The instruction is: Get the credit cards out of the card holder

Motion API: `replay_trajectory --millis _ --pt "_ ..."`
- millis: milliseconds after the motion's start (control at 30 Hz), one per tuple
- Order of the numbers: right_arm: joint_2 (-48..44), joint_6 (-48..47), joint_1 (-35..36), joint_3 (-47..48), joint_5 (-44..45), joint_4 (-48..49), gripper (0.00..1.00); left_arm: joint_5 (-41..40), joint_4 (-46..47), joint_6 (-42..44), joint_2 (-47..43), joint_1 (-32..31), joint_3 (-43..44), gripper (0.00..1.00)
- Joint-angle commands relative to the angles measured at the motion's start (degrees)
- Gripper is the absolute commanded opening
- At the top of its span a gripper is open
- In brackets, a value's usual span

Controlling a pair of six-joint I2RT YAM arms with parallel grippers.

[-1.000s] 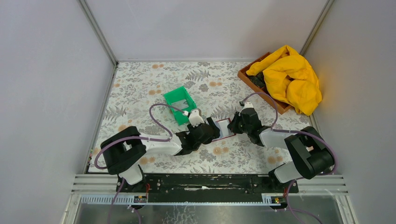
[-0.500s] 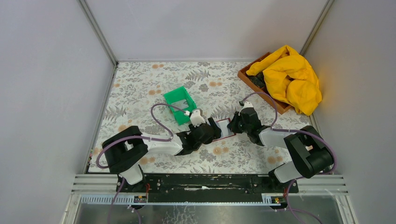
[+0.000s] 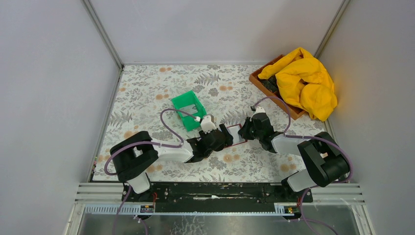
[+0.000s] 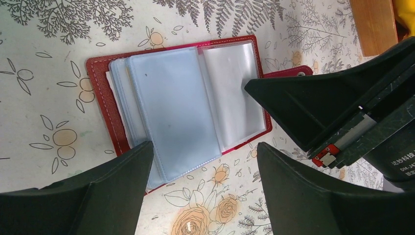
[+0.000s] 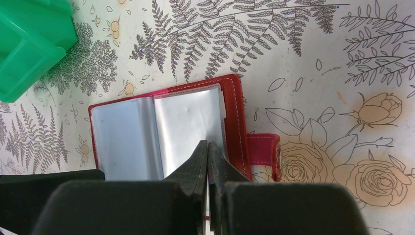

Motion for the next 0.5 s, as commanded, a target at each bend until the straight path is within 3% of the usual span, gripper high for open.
replay_trajectory --millis 0,467 --pt "0.79 -1.04 0.07 0.70 0.75 -2.72 0.00 -0.74 -0.10 -0.75 0.56 -0.30 1.40 0.85" --pt "1.35 -1.19 0.07 0.92 0.55 -2.89 0.00 2.50 4.01 0.21 4.24 -0.25 5.27 0.86"
